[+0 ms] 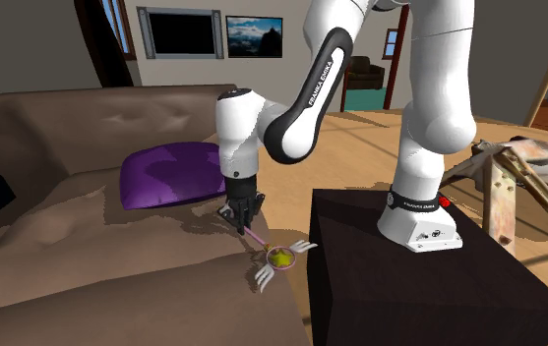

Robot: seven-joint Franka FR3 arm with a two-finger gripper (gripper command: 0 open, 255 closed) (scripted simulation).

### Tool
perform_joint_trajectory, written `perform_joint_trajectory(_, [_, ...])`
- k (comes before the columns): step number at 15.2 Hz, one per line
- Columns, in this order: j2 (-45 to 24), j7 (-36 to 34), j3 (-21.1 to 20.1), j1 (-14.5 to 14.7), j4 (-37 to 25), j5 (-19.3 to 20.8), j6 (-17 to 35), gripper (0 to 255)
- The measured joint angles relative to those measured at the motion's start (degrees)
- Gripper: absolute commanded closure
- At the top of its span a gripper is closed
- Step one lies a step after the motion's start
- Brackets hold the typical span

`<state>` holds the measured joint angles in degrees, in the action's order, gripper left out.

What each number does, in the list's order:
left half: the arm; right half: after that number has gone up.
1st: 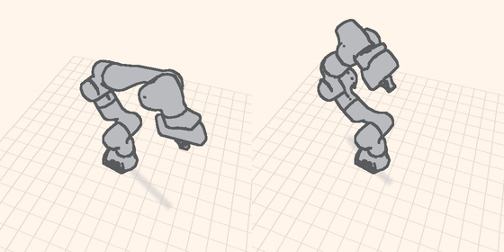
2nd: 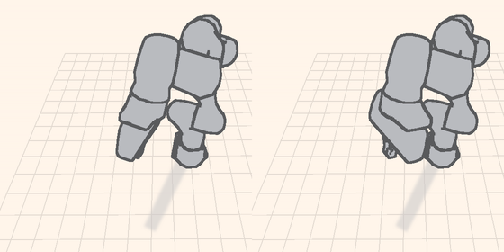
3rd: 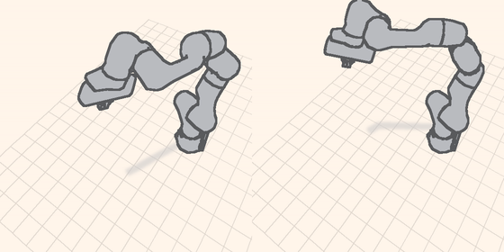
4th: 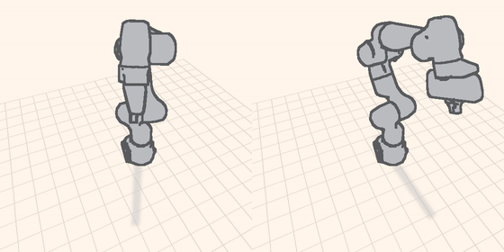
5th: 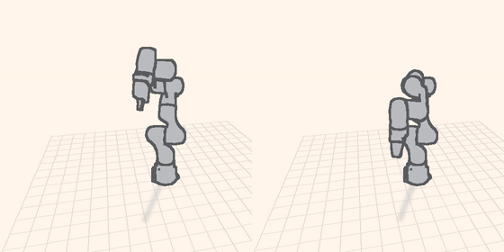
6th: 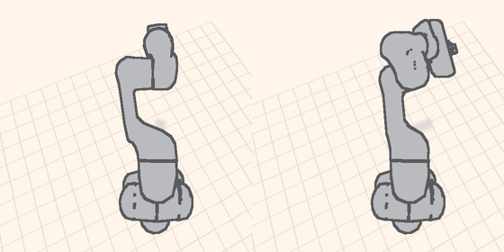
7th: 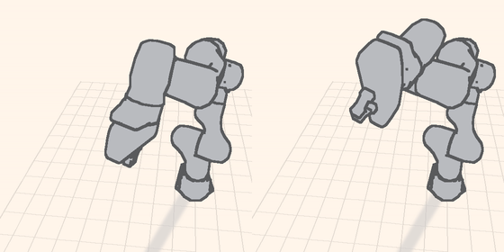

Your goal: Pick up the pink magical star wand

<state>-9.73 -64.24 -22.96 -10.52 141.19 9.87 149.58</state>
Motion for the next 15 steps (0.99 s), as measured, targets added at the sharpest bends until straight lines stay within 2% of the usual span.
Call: perform_joint_trajectory(15, [11.06, 6.73, -1.66, -1.05, -0.45, -8.92, -11.38, 255])
